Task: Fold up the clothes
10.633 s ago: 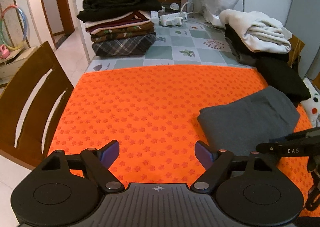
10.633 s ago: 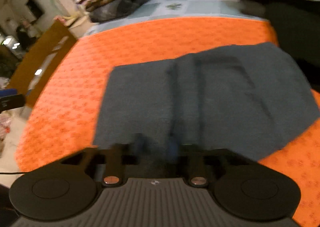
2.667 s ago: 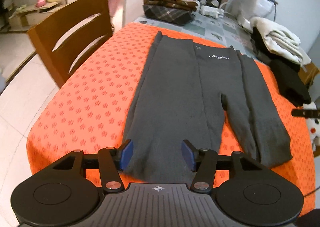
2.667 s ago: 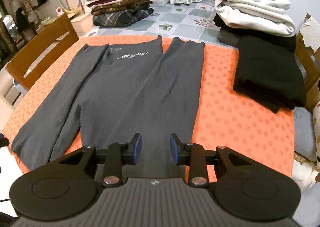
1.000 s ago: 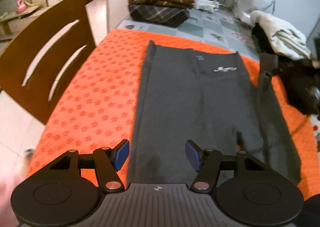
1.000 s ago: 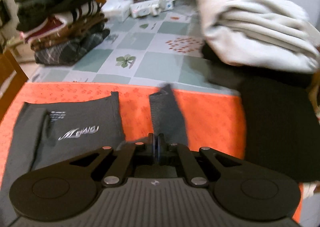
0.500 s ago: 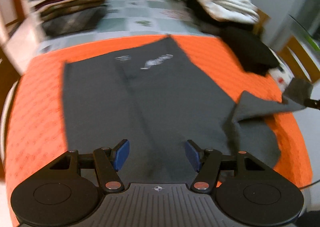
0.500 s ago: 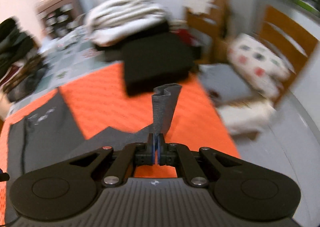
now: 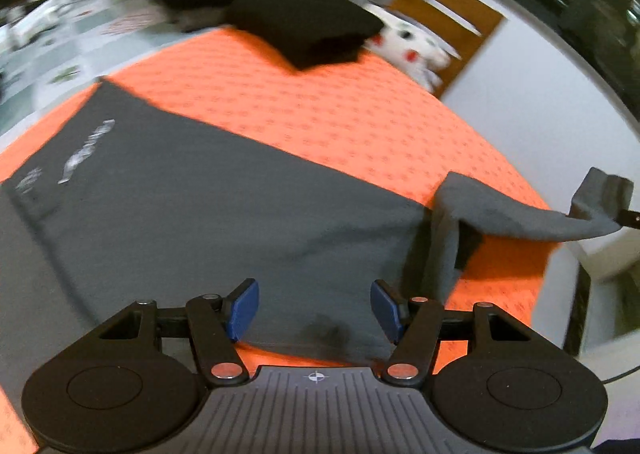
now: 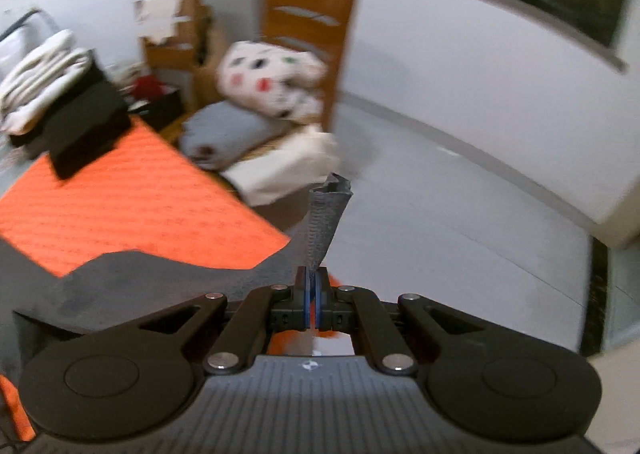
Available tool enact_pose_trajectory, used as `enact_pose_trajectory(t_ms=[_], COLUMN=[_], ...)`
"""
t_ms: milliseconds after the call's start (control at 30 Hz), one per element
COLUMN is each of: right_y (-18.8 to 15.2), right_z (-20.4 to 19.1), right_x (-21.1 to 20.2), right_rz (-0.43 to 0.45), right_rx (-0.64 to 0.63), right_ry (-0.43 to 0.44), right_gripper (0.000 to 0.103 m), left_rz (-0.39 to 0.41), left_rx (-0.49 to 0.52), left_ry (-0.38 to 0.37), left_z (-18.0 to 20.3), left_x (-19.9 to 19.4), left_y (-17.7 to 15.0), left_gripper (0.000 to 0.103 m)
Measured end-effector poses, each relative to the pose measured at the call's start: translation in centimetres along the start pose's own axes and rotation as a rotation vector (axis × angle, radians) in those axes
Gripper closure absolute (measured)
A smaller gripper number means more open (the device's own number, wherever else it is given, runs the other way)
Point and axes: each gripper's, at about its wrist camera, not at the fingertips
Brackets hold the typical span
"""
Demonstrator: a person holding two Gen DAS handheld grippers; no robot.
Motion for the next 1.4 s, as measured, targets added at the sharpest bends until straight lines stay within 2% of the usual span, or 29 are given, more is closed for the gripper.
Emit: enact_pose_trajectory(t_ms=[267,467,567,633,733,900,1167,1400], right_y=[-5.0,-9.8,-11.8,-12.7,-13.5,-13.3,-13.8,-14.3], right_z=[5.0,8.2,8.8,8.8,8.3,5.2,-0.5,-5.8], right_x=[-6.8,-10.8,-12.2,-13.2,-14.3,-14.5,-15.9,-17.2], right_rz=[-0.026,-0.094,-0.088,-0.077,-0.058,-0.049,-0.081,-0.101], right_rx=[0.065,0.138,0.164,0.17,0.198,0.197,0.177,0.131], right_ry=[-0.177,-0.28,-0.319,-0.322,-0.302,-0.213,-0.012,0.141], right_gripper=[0.1,0.099,0.092,0.082,0.078,0.07,0.067,0.063], left_rz=[-0.019,-0.014,-0.012,-0.001,0.016,0.044,0.056,0.079], left_rx=[0.079,0.085,0.087,0.09,0.084,0.061,0.039,-0.029], left_ry=[-0.106,-0.133,-0.127,-0.115,-0.094,-0.036,0.131,0.296], left_z=[2.3,2.7,2.3,1.9,0.7,-2.5,-9.3,-15.7], left_x=[1.0,0.5,0.2,-0.1,-0.8,-2.0,-4.7,-7.1], left_y=[-0.6,-1.8,-2.6,-3.0,-3.5,-3.7,-4.3,-4.5], left_gripper=[0.038,0.038,0.038,0.038,0.038,0.038,0.038,0.038])
Point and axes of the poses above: each gripper's, at about its wrist camera, not at the fingertips, and x roughly the way its jaws point, z to its right, y to its top, and after that the axes turned 13 degrees about z, right-handed
